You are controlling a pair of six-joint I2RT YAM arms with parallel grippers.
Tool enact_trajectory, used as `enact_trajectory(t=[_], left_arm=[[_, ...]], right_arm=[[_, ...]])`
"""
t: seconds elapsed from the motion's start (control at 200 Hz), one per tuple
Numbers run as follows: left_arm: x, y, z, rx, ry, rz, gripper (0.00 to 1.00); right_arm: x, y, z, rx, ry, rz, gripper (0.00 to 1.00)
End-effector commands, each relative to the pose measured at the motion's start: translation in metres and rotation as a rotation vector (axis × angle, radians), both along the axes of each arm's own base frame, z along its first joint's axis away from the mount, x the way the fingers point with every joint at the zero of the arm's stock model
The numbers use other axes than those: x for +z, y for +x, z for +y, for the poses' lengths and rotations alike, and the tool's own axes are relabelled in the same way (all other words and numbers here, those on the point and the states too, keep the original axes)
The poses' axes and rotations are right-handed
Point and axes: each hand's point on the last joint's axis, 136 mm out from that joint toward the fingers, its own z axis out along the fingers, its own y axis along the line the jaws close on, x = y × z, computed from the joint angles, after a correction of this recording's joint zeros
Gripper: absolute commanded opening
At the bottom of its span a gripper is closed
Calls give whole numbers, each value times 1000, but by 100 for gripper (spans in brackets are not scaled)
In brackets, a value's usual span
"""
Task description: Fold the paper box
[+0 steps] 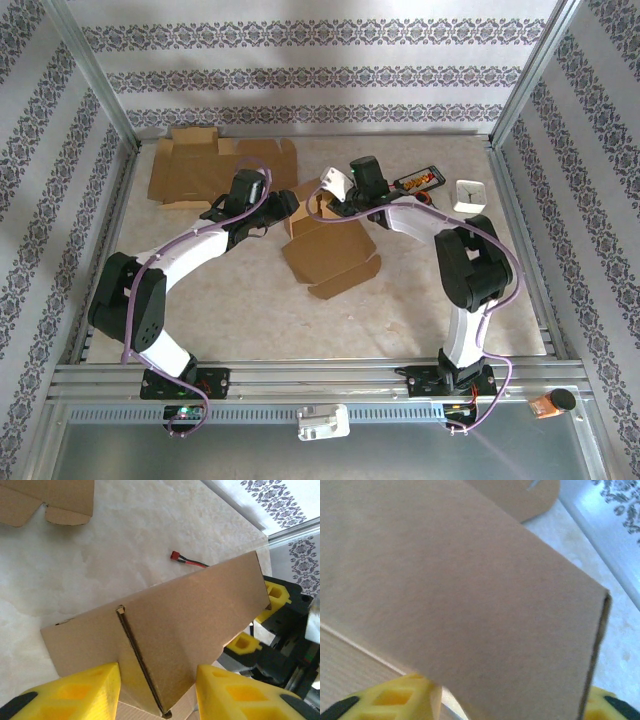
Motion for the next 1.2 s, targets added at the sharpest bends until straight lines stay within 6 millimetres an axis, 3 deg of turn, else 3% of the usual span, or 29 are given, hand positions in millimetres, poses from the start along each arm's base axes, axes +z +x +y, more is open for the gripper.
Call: enact_trajectory(t=[0.0, 0.08, 0.22, 0.3, 0.425, 0.525, 0.665, 0.799, 1.069, 1.199], left_arm=[[24, -2, -6, -38, -38, -52, 47], [40, -6, 0, -30, -29, -101, 57], [72, -18, 29, 49, 34, -204, 70], [87, -30, 47, 89, 82, -244, 73], [101, -60, 74, 112, 195, -262, 75], [87, -85, 92, 68, 346, -217, 76], [60, -111, 89, -64, 394, -121, 78], [32, -111, 76, -88, 317, -18, 79], [-5, -101, 59, -121, 180, 87, 80], [-21, -103, 52, -155, 142, 123, 74]], right_arm=[[-26, -13, 15, -27, -58, 69, 33], [-27, -15, 19, -30, -61, 83, 26], [-22, -26, 26, -7, -36, 99, 18], [-11, -35, 31, 3, -13, 113, 11], [18, -67, 40, 9, 81, 224, 11], [34, -96, 43, -38, 221, 369, 11], [9, -111, 40, -135, 217, 382, 8], [-12, -117, 54, -122, 166, 346, 8], [-34, -126, 65, -111, 177, 367, 12], [-38, -128, 67, -118, 210, 365, 19]])
